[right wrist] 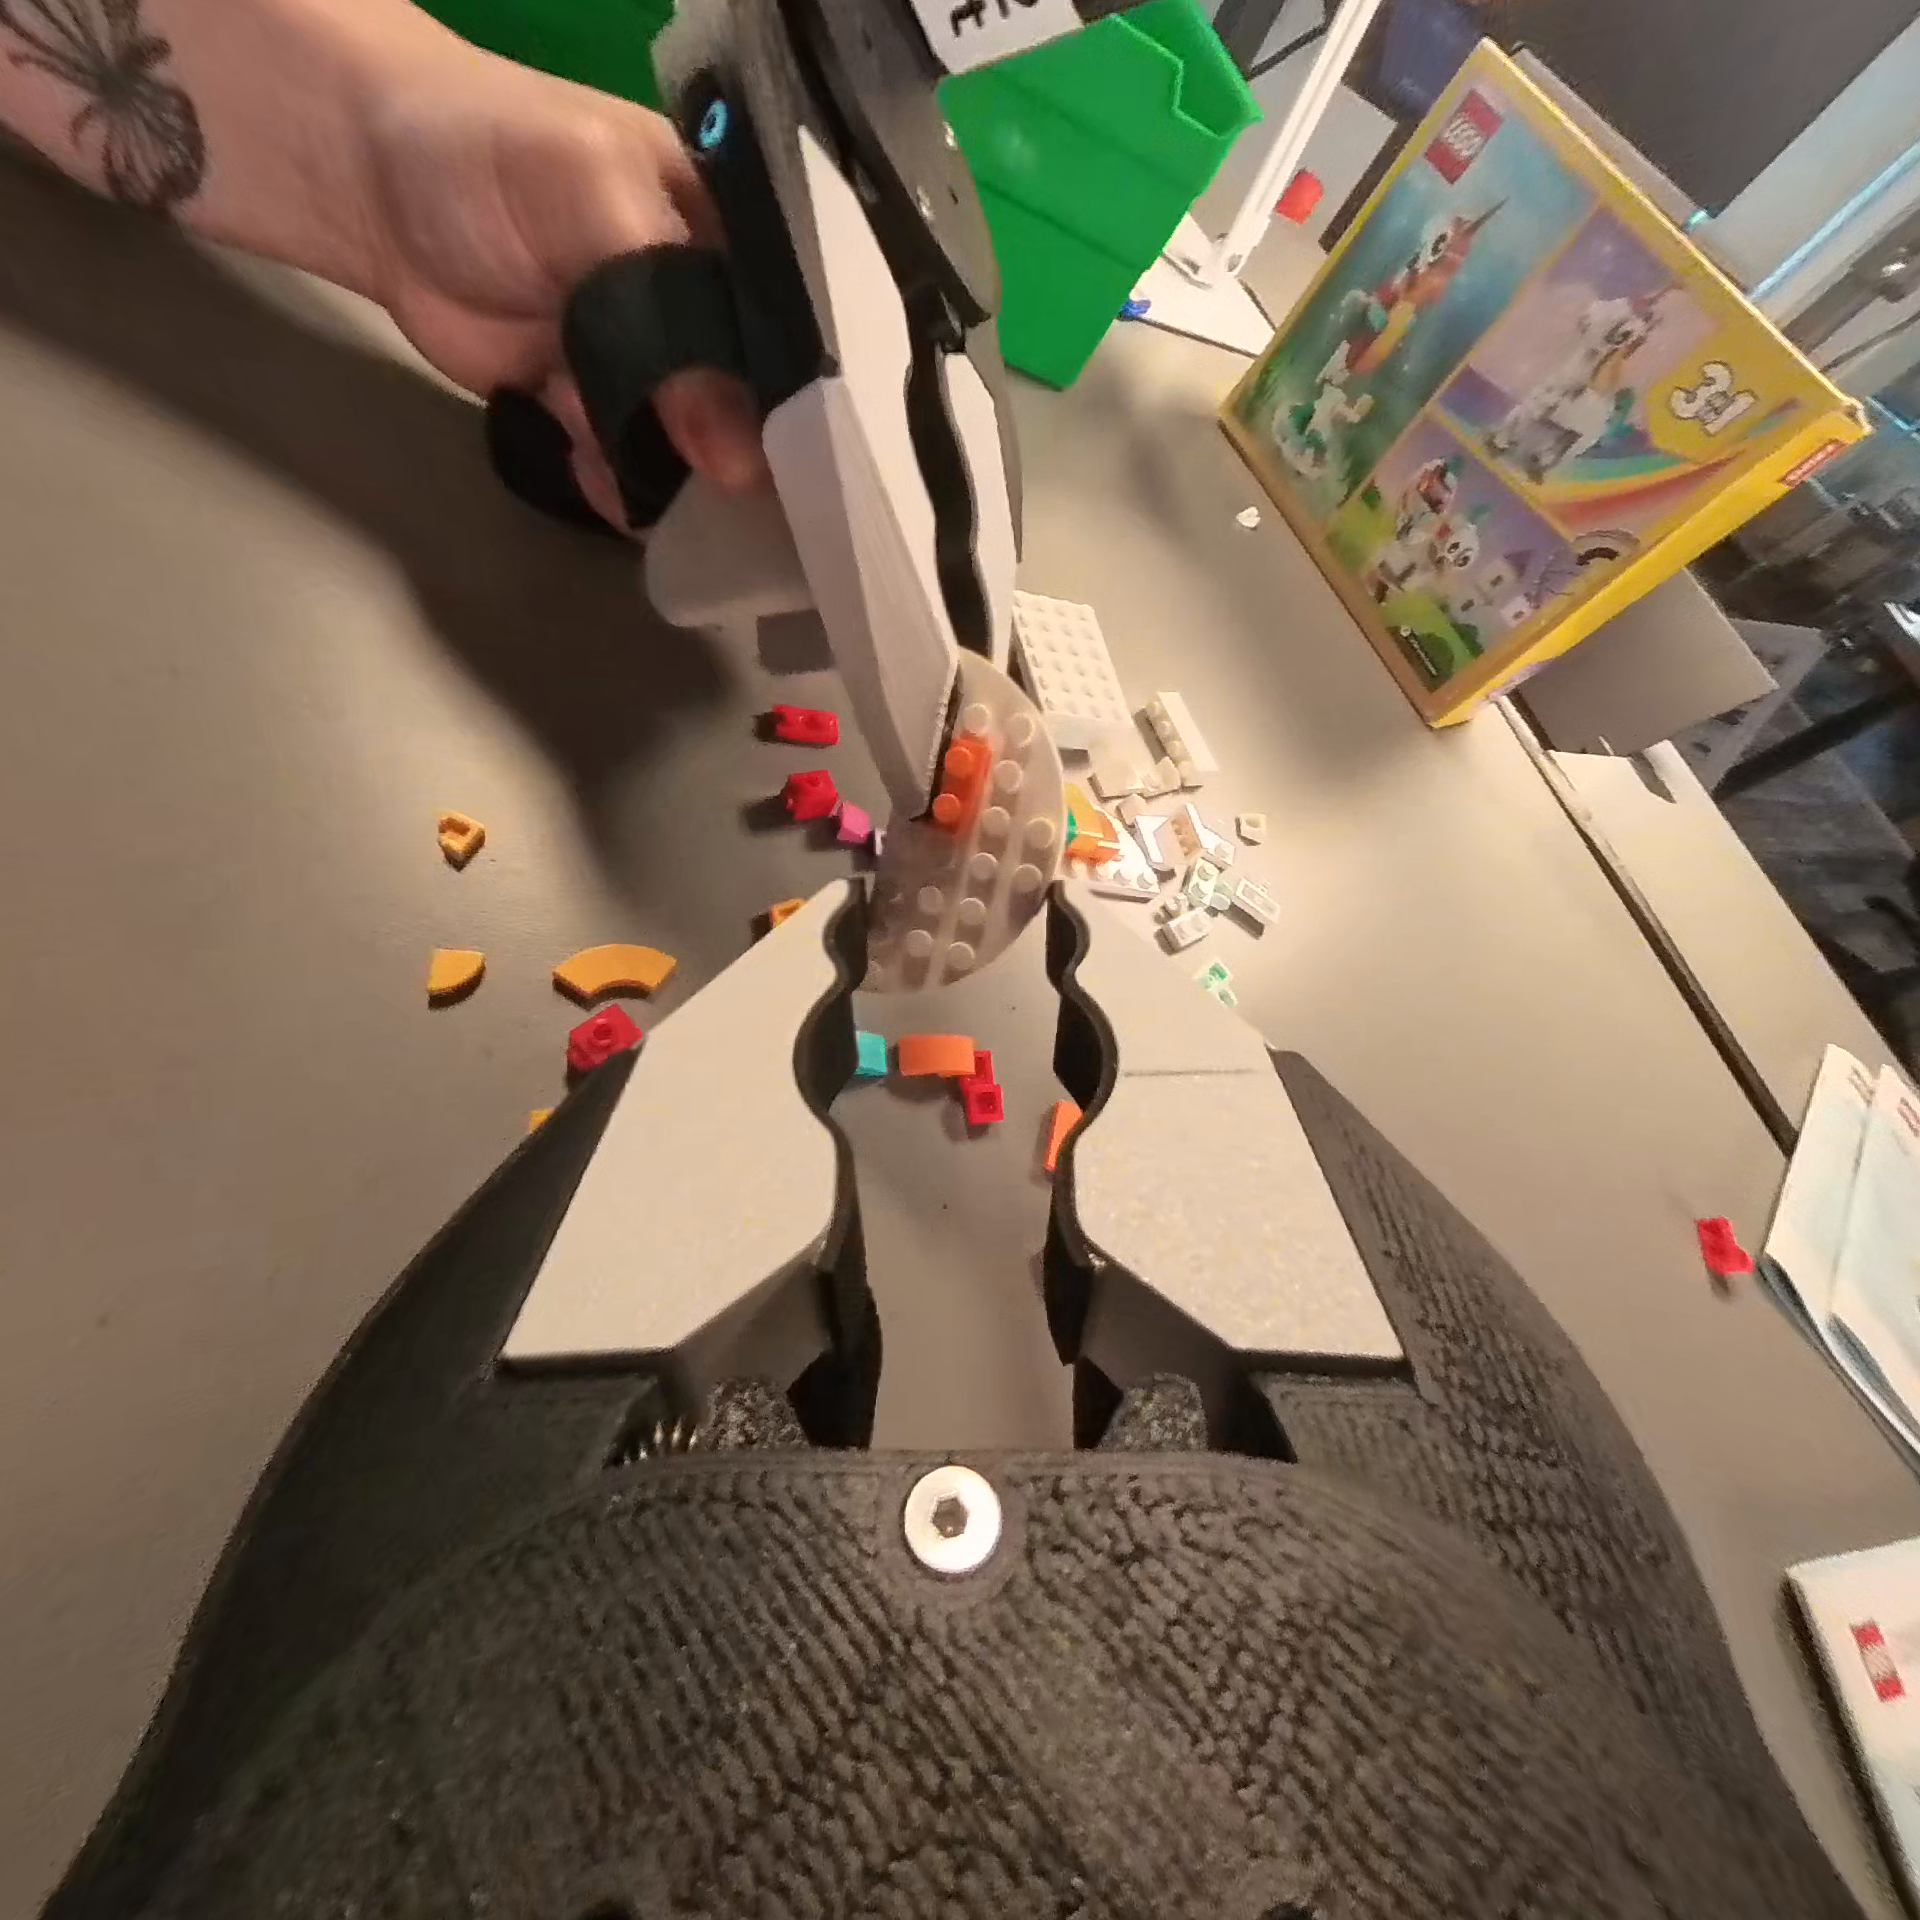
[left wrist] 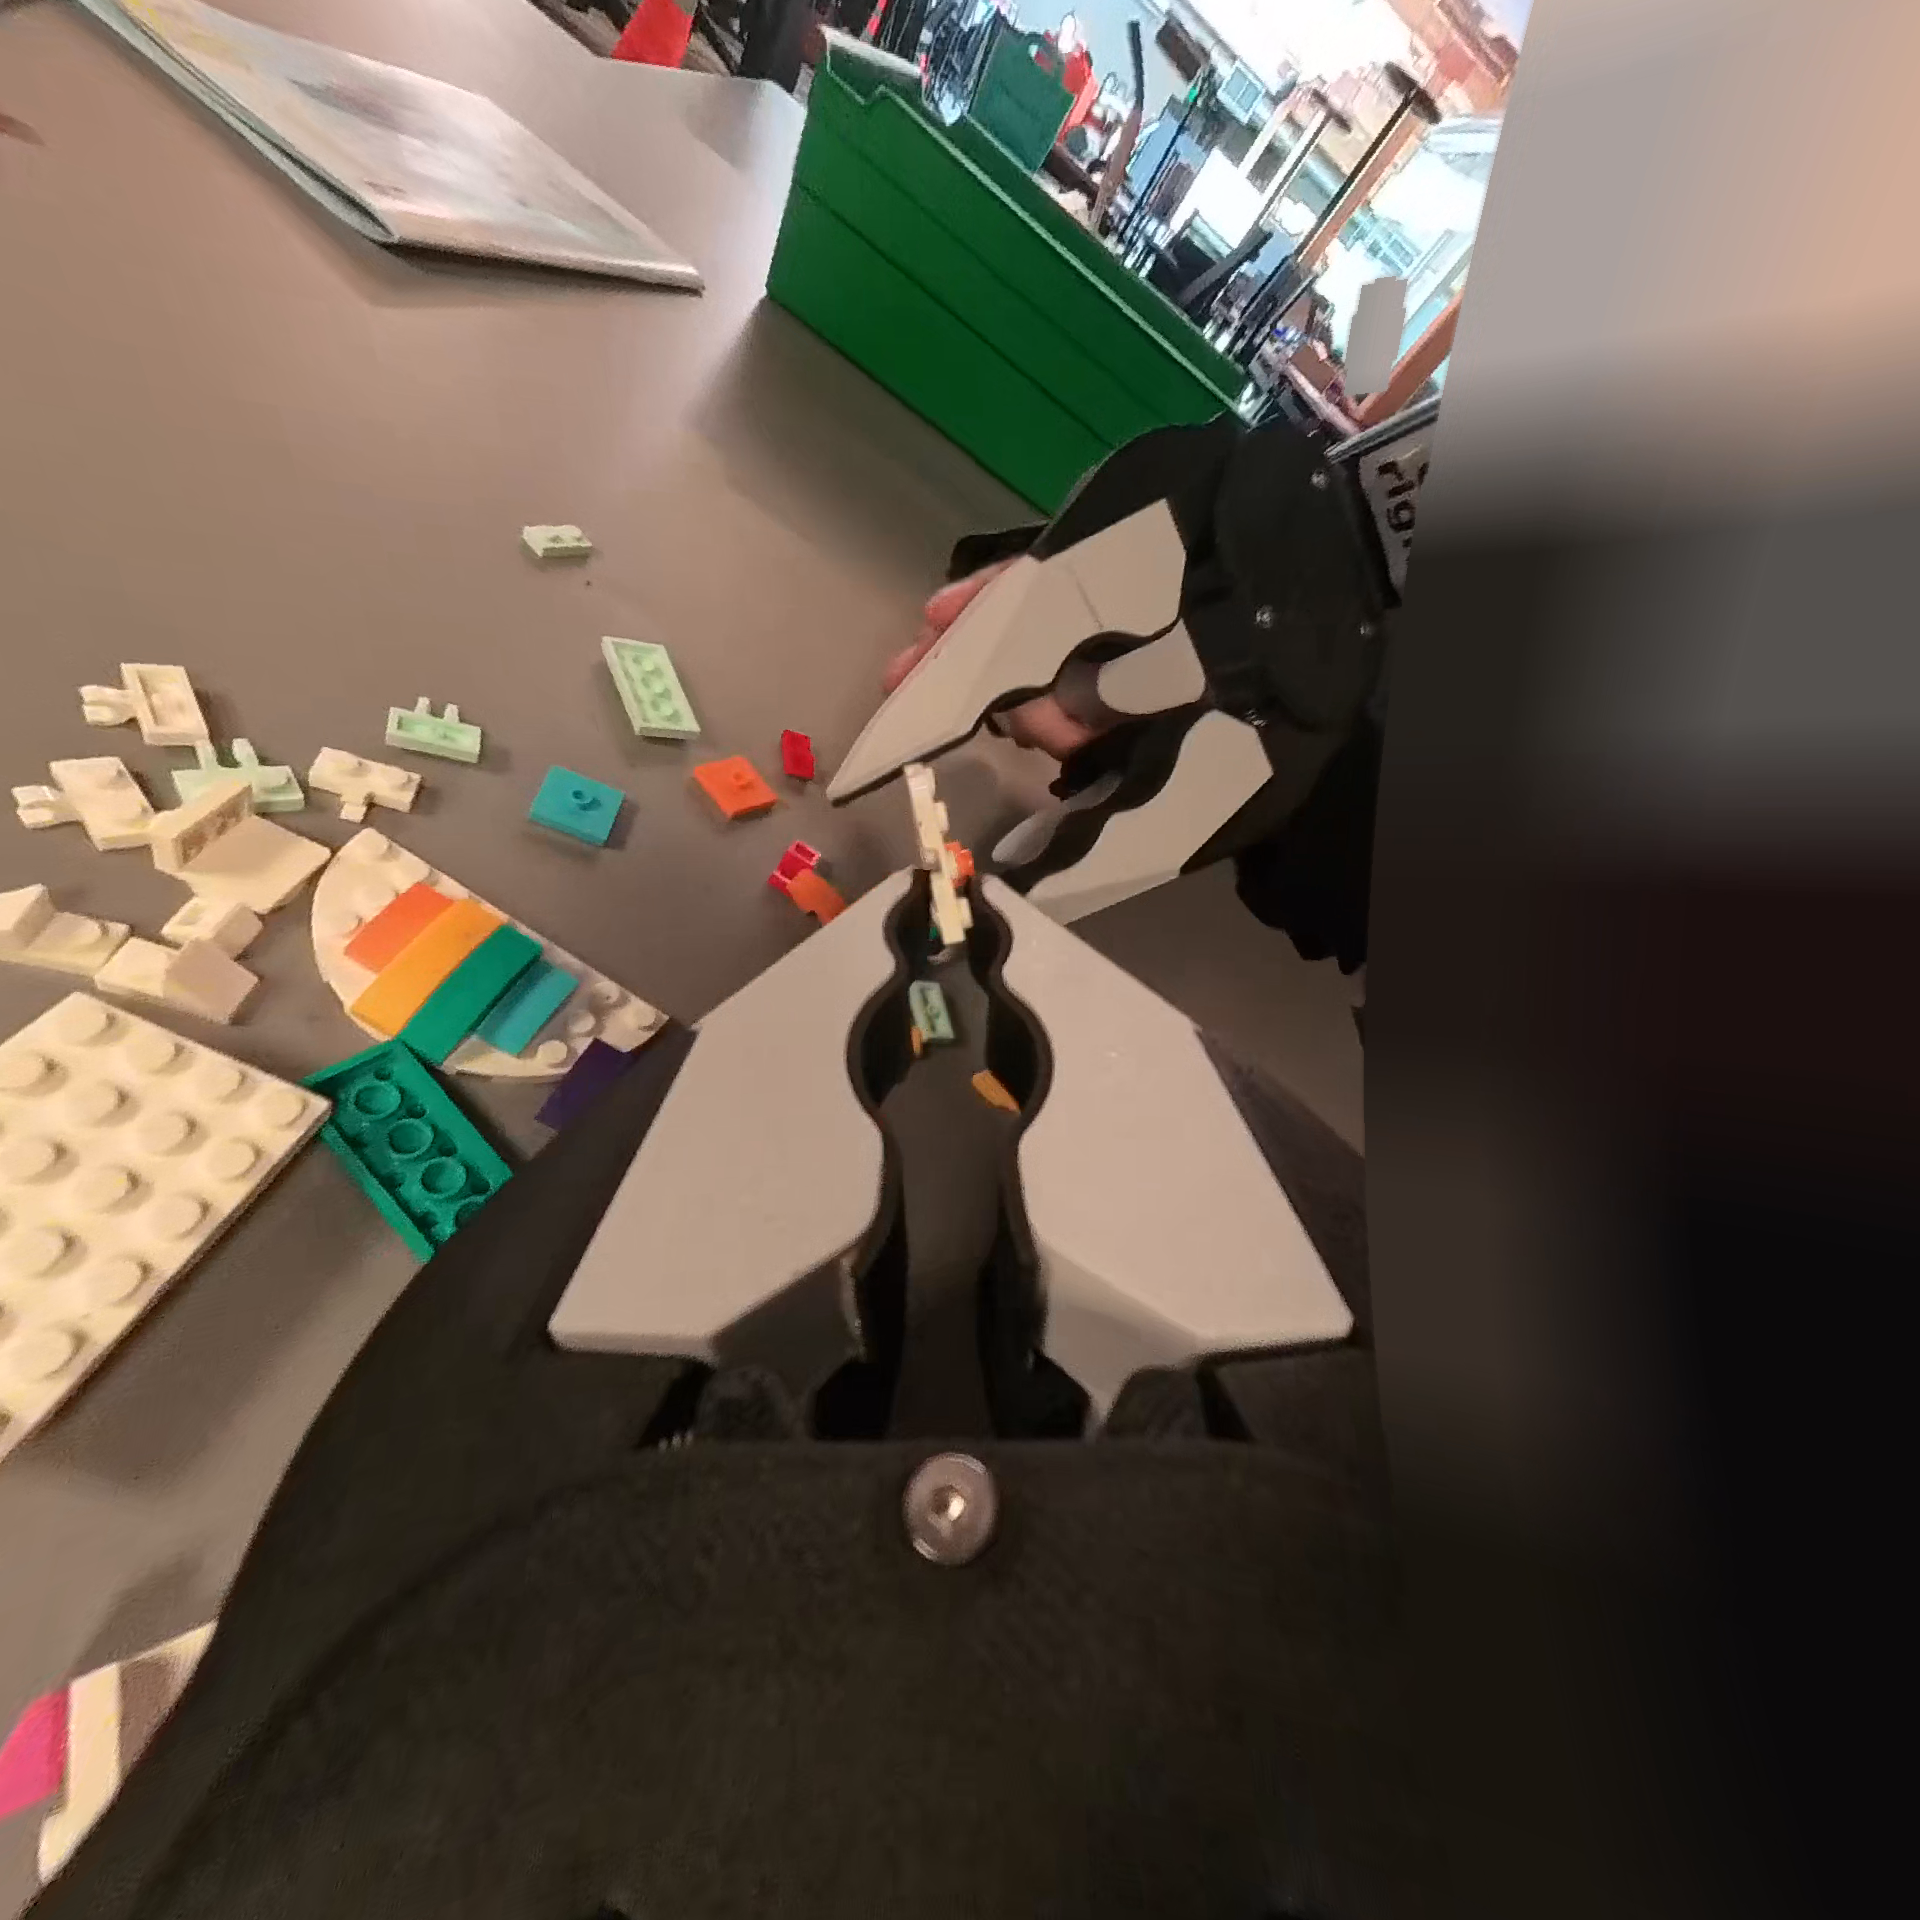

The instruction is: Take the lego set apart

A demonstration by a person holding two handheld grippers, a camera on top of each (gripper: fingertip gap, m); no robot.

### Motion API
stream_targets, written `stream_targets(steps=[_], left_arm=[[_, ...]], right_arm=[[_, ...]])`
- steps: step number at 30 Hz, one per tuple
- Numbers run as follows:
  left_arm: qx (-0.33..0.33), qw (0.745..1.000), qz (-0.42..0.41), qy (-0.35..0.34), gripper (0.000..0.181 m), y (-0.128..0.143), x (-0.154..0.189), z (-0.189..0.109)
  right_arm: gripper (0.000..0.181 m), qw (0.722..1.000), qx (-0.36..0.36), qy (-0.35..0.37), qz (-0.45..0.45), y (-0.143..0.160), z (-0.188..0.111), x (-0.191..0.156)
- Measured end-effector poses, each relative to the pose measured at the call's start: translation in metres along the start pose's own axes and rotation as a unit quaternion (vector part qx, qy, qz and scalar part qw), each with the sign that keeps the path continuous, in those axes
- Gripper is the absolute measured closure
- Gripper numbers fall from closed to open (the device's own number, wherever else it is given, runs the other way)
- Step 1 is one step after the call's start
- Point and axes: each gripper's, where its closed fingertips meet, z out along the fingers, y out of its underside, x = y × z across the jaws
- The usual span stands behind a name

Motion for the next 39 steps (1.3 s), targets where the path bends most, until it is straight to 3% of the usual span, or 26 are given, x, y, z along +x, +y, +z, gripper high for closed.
stream_targets(steps=[9,13,17,23,28,39], left_arm=[[0.092,0.995,0.047,0.004,0.159,-0.024,0.009,-0.005],[0.132,0.991,0.027,0.015,0.169,-0.032,0.012,-0.008],[0.153,0.987,0.029,-0.029,0.177,-0.036,0.003,-0.012],[0.114,0.984,0.089,-0.109,0.177,-0.03,-0.008,-0.009],[0.075,0.964,0.187,-0.176,0.177,-0.024,-0.009,-0.003],[0.041,0.927,0.29,-0.232,0.173,-0.019,-0.008,0.003]], right_arm=[[0.149,0.984,0.098,-0.015,0.145,-0.02,-0.008,0.015],[0.149,0.984,0.118,-0.003,0.136,-0.027,-0.009,0.016],[0.15,0.989,0.107,0.041,0.088,-0.023,-0.011,0.023],[0.173,0.989,0.1,0.11,-0.02,-0.036,-0.018,0.023],[0.174,0.99,0.093,0.089,0.056,-0.033,-0.01,0.02],[0.173,0.98,0.111,0.067,0.152,-0.03,-0.011,0.024]])
